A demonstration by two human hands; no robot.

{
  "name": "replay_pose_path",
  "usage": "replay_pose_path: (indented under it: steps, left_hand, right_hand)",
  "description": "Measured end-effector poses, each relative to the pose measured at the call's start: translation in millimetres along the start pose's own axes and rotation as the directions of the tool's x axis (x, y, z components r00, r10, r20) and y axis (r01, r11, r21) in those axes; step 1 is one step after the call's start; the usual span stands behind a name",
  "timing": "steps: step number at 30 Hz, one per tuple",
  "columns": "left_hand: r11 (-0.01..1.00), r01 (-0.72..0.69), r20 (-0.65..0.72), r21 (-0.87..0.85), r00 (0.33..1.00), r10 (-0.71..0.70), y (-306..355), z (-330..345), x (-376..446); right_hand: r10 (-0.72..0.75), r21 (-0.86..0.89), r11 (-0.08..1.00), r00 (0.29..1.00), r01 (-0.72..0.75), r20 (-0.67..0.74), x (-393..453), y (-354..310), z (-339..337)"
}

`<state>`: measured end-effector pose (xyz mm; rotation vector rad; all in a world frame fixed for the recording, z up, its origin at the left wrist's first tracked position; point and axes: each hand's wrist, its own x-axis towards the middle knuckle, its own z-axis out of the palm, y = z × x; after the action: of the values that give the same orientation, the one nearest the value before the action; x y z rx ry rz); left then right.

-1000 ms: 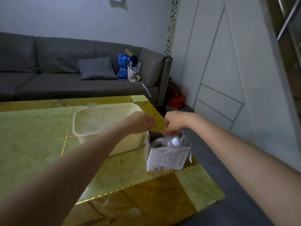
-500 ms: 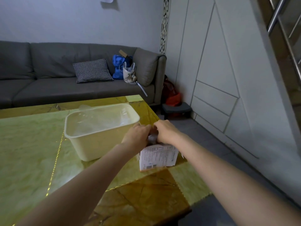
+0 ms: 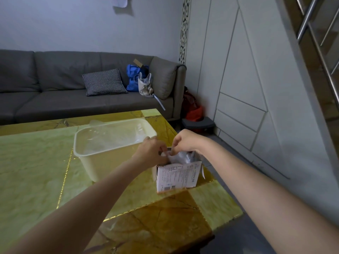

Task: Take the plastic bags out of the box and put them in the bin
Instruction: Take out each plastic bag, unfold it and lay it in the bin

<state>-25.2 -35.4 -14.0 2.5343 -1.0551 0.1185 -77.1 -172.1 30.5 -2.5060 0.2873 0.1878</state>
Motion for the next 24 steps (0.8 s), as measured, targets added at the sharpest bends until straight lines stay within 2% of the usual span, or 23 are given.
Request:
replay_pose_path:
  steps: [2,5,8,10,12,13,15,17,18,21,24]
  left_hand:
    - [0.984,0.06,0.004,-0.169,0.998,-0.06,0,-1,0]
    - [0.888,0.131,0.065,-0.44,0.991,-0.114,3,1,-3]
    - [0.845,0.17,0.164,-0.507,0.981,-0.099,2,7,-6]
    - [0.878,0.171,0.201,-0.448,0.976,-0.088,-1,10,-7]
    - [0.911,0.144,0.186,-0.386,0.98,-0.076,-4,12,-5]
    - [0.906,0.149,0.192,-0.395,0.978,-0.077,-4,13,-6]
    - [0.869,0.193,0.218,-0.456,0.971,-0.101,-5,16,-6]
    - [0.832,0.22,0.237,-0.508,0.965,-0.111,-5,12,-6]
    - [0.797,0.218,0.241,-0.564,0.966,-0.094,-5,8,-7]
    - [0.583,0.243,0.229,-0.775,0.968,-0.1,-2,-16,-15]
    - [0.427,0.218,0.15,-0.878,0.971,-0.187,-12,-37,-22]
  right_hand:
    - [-0.041,0.028,0.999,0.999,0.04,0.023,-1,-3,-2]
    - [-0.049,0.018,0.999,0.993,0.048,0.11,-2,-5,-3]
    - [-0.024,-0.061,0.998,0.992,0.032,0.122,-1,-3,-5]
    - [-0.046,-0.066,0.996,0.994,0.053,0.097,-3,-5,-6]
    - [-0.127,0.074,0.99,0.988,0.121,0.087,-5,-12,-9]
    - [-0.189,0.223,0.96,0.979,0.168,0.076,-8,-19,-12]
    - [-0.291,0.576,0.779,0.957,0.246,-0.014,-10,-37,-25]
    - [-0.31,0.762,0.573,0.94,0.302,-0.139,-11,-55,-41]
    - [-0.297,0.779,0.538,0.937,0.322,-0.183,-11,-61,-47]
    - [-0.229,0.751,0.568,0.942,0.335,-0.247,-11,-65,-52]
    - [-0.07,0.811,0.478,0.935,0.338,-0.349,-5,-57,-48]
